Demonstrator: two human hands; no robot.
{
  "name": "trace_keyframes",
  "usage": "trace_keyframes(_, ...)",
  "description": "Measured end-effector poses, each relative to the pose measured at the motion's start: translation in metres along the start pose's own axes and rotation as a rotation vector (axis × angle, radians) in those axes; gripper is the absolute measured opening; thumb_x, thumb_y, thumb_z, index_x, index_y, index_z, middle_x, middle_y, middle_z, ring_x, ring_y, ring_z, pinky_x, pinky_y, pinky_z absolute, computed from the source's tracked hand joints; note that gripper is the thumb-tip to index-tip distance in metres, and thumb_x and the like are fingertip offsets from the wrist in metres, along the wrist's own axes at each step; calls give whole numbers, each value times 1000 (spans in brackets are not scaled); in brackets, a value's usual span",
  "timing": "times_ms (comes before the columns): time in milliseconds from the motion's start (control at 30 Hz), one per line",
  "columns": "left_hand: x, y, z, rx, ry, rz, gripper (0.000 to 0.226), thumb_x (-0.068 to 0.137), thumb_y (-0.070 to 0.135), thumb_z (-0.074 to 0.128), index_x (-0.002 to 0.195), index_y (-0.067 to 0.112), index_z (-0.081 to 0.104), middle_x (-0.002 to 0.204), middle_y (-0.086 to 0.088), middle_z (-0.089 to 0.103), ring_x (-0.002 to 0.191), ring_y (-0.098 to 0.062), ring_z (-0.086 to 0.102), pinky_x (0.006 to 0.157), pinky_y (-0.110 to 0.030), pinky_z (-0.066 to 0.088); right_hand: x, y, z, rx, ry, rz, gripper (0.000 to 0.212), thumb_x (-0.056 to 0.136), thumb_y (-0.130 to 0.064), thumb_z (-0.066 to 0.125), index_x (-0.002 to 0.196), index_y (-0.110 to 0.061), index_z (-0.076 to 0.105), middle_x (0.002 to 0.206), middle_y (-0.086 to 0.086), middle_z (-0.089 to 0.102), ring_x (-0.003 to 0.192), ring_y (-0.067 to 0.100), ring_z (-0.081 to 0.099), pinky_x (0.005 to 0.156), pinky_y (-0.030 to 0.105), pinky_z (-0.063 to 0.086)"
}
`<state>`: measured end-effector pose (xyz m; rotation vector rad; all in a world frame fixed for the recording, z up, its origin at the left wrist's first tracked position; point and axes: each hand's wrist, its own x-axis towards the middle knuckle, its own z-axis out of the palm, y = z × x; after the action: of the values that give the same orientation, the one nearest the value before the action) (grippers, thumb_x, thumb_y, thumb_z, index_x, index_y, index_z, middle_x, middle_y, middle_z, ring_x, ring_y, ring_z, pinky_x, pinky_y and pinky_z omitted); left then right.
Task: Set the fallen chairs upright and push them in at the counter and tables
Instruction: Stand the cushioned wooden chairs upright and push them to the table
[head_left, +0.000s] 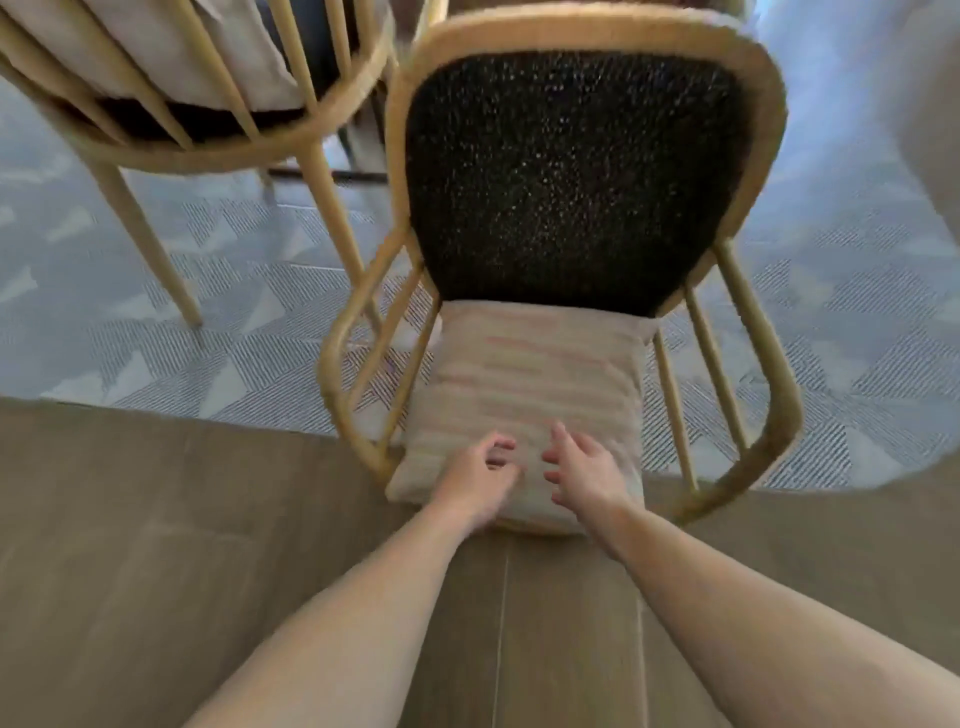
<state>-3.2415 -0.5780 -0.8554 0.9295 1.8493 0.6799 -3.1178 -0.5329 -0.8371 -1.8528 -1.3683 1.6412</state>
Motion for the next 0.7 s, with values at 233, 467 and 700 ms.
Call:
trace_keyframes(233,44,-119,76,820,-274,99,32,82,29,53,112,23,61,109,-7,67,99,-29,62,72,-34,47,63,124,47,-404,-129,-66,24,86,-14,47,87,-18,71,92,1,70,88,21,60,66,23,45)
trace_keyframes(467,69,-170,111,-837,86,-680,29,88,21,58,114,8,59,110,-14,62,100,-27,58,78,-39,52,89,186,85,340,16,480,20,93,-24,52,104,-8,59,92,9,66,81,22,62,62,34,52)
trace_keyframes(700,68,-171,118,-1227,200,-689,23,84,5,57,107,2,58,102,-17,63,95,-24,60,72,-35,49,101,206,103,601,84,527,23,94,-23,51,111,-9,59,101,10,67,88,22,64,74,37,51)
